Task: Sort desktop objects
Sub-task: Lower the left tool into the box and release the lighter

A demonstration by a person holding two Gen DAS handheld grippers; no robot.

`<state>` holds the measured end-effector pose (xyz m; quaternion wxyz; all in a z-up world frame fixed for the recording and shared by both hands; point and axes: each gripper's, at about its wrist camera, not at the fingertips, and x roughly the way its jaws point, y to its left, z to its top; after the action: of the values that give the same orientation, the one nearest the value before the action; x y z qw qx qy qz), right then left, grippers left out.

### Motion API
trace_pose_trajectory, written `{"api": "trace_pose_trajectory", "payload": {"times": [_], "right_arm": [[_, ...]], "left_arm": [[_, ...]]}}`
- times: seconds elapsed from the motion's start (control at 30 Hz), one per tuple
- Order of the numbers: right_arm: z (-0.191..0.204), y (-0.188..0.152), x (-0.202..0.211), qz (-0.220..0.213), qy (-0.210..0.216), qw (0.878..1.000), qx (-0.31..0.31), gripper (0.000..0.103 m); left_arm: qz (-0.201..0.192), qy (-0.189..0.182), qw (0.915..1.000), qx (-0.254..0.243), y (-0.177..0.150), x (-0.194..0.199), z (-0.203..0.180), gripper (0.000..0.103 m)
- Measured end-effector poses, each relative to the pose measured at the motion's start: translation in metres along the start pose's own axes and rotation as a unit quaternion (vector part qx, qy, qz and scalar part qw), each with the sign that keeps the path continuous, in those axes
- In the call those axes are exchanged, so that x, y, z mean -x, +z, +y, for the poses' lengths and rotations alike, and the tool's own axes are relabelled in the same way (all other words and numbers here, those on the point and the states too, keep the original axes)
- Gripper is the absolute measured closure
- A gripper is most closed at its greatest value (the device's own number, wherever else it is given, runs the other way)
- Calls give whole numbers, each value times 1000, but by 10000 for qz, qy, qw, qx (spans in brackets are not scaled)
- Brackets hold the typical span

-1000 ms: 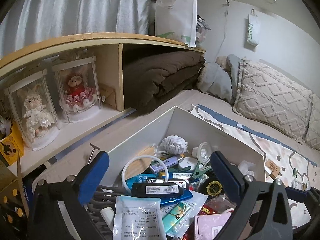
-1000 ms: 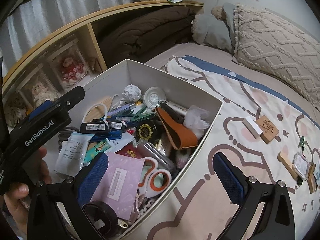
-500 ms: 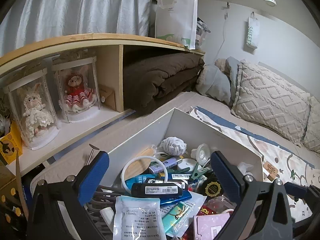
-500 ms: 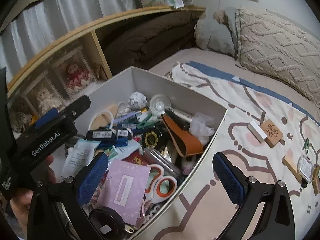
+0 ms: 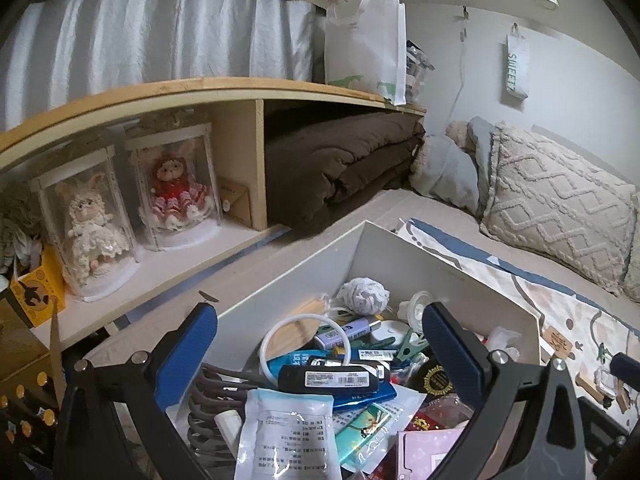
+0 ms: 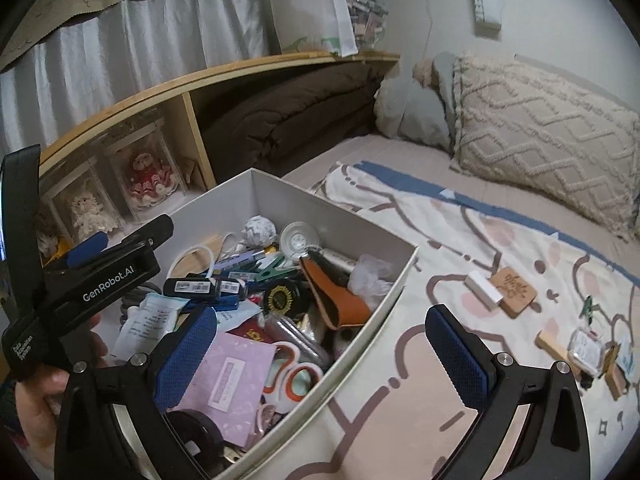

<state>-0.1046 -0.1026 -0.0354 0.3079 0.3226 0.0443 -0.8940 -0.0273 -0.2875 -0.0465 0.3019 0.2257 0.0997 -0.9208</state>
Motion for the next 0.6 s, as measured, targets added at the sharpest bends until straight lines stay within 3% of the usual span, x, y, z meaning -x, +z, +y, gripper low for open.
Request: {"api": "trace_pose_trajectory", "payload": {"times": [0.27,0.6], "right_arm": [[-12,-4,18,-343,-102,9993,-84,0],[-20,-15,45,-597,-153,9979,-213,0]], "left_arm": [[-95,105,9997,-178,-1,12,-7,0],[-362,-200,9987,-301,-2,54,-2,0]]}}
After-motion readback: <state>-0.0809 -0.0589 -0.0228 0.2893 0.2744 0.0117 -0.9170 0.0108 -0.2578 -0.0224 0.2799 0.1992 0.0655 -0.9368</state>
